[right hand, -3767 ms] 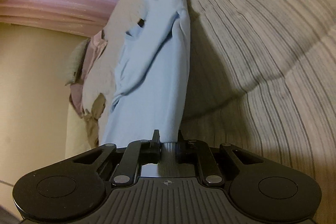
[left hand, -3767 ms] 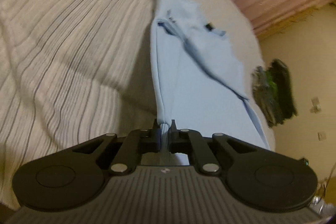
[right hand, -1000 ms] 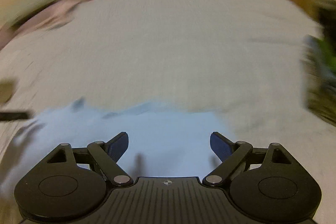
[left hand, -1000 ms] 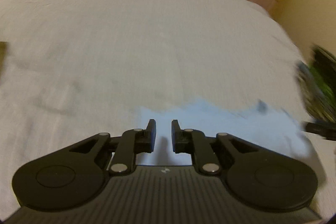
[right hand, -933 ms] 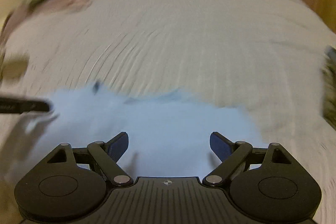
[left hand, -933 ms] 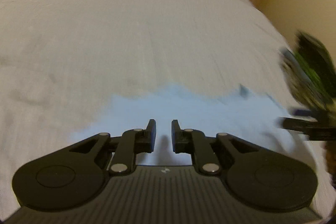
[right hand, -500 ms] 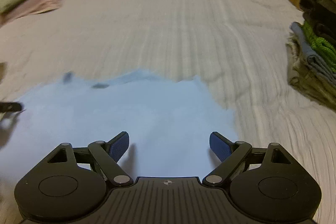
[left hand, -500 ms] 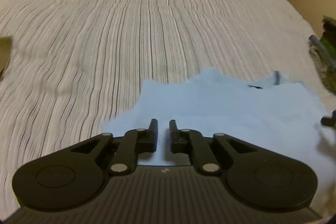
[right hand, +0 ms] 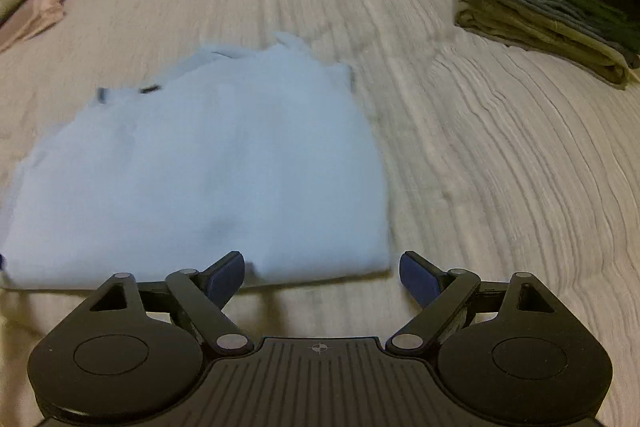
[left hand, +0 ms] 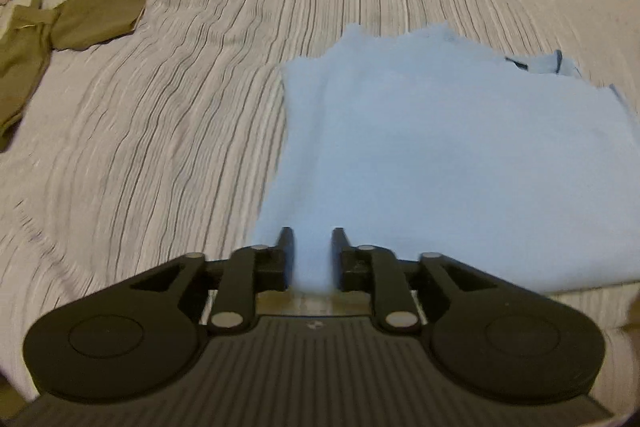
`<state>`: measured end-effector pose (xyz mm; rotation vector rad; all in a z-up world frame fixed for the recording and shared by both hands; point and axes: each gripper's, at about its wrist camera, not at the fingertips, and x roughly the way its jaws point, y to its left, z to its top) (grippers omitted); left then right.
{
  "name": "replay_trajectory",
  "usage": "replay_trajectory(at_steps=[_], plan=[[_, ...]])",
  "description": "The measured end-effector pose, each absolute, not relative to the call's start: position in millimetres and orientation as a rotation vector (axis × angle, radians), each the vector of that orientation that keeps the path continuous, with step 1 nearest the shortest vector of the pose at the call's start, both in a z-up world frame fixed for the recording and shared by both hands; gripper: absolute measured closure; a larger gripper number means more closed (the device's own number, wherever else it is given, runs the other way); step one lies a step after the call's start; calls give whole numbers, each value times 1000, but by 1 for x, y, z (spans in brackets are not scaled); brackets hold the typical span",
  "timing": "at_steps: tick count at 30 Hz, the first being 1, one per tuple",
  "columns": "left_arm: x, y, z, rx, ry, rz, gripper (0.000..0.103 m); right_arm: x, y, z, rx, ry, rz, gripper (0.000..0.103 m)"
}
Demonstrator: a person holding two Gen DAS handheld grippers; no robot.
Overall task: Fold clothes
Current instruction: 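Smooth the folded sweatshirt flat and open both grippers above it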
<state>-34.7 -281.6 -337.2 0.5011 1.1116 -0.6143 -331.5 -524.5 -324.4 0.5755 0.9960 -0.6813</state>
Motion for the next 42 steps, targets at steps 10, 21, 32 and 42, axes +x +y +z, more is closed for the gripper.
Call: replay_trajectory(at_steps=[10,21,32,42], plan=[[-81,-310,-339,589,1142,-630,71,-333,-509,-324,636,995,-629,15],[-97,-311,-331,447,1089,-752,71,-318,-502,-324,574,939,-604,15],[-113,-350,-380,572,1038,-833,70,-273,-495,-374,415,1014,-568,15],[-119,-337,-321,560,1156,-786,70,-293,-486,-310,565,1128,-584,15]])
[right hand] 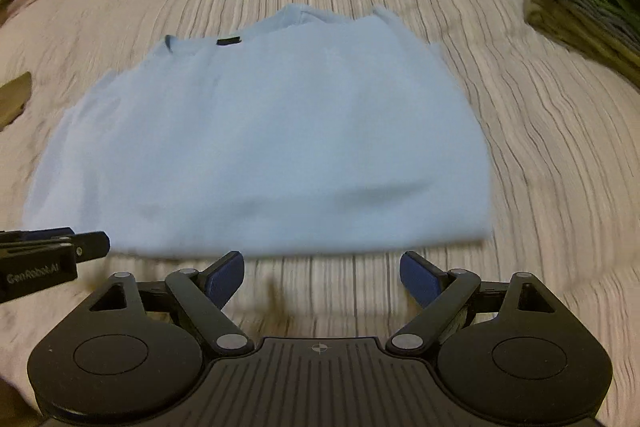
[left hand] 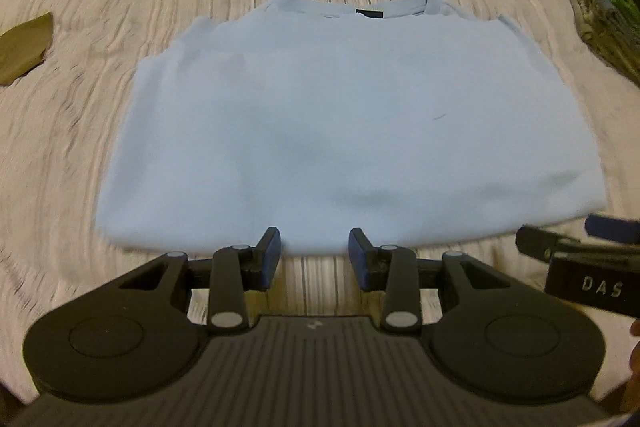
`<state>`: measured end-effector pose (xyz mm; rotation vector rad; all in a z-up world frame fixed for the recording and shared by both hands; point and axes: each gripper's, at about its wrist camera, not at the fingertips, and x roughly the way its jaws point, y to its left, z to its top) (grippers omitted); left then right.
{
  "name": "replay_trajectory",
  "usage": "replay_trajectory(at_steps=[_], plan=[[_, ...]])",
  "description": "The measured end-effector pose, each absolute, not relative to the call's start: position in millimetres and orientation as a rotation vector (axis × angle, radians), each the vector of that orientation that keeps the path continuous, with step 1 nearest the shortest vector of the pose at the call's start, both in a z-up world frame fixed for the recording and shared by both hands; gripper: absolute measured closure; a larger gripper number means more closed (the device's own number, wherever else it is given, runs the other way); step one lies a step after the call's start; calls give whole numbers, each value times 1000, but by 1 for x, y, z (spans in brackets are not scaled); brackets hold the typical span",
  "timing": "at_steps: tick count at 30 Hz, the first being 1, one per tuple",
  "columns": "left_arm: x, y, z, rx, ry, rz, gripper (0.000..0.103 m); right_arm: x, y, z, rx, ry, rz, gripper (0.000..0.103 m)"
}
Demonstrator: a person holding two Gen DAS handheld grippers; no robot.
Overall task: Fold clothes
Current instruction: 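Smooth the folded sweatshirt flat and open both grippers above it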
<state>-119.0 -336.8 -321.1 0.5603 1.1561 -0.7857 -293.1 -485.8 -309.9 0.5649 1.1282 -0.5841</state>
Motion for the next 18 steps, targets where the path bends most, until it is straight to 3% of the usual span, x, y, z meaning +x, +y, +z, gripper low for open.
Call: replay_trajectory(at_steps=[18], plan=[[-133,-293,-211,510,1079,-770,65,-312,-455,-197,559,1002,-563,15]])
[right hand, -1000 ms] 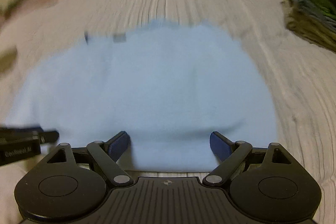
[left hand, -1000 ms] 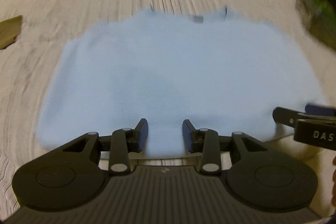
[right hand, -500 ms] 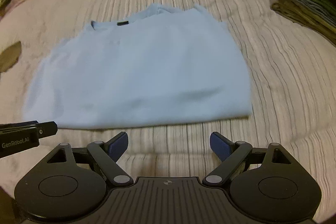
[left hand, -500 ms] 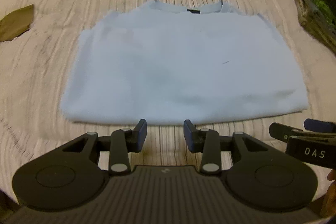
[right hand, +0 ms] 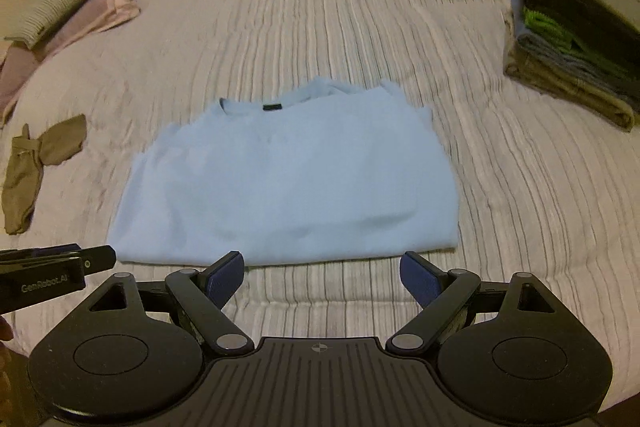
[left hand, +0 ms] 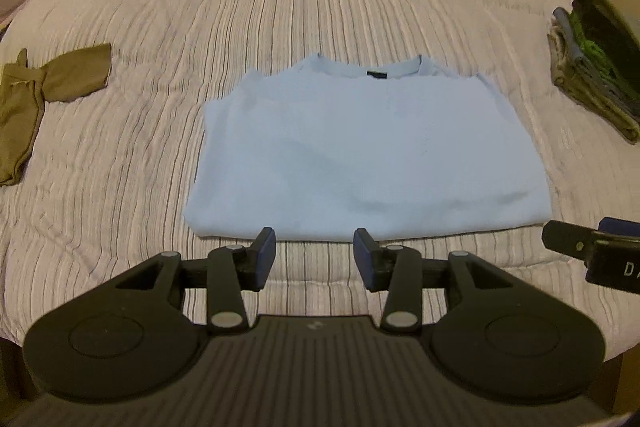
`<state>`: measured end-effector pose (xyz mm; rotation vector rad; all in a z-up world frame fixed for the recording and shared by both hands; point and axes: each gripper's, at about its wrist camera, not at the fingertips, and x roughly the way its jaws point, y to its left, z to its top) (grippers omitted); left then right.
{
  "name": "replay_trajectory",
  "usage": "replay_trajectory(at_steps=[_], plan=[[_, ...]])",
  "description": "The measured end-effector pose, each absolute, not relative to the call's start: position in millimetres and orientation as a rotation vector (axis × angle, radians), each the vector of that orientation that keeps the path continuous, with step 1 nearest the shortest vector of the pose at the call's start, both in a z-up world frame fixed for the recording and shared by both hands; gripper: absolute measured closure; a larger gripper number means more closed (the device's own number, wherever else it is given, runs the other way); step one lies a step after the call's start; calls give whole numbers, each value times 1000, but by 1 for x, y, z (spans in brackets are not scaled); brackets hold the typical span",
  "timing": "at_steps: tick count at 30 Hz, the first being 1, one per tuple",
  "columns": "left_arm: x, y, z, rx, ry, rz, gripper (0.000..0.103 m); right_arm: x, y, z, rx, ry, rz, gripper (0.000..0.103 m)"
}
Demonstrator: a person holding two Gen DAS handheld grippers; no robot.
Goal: Fold clothes
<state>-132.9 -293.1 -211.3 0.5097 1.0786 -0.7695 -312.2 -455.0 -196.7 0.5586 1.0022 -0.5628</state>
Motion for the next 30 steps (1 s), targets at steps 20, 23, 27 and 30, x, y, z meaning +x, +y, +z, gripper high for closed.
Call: replay_trajectory(at_steps=[20,23,27,30], plan=[[-143,-280,-198,490,1056,-738,65,-325,-465,-195,577,979,-508,15],[-137,-278,-206,486,1072,-730,65,-335,-481,-213,663,980,-520,15],[-127,-274,-226,478,1104,-730,65,-359,-518,-246,852,878,-522,15],[-116,-272,-246,466,1129,-740,65,-382,-549,-277,948,751,-571,15]])
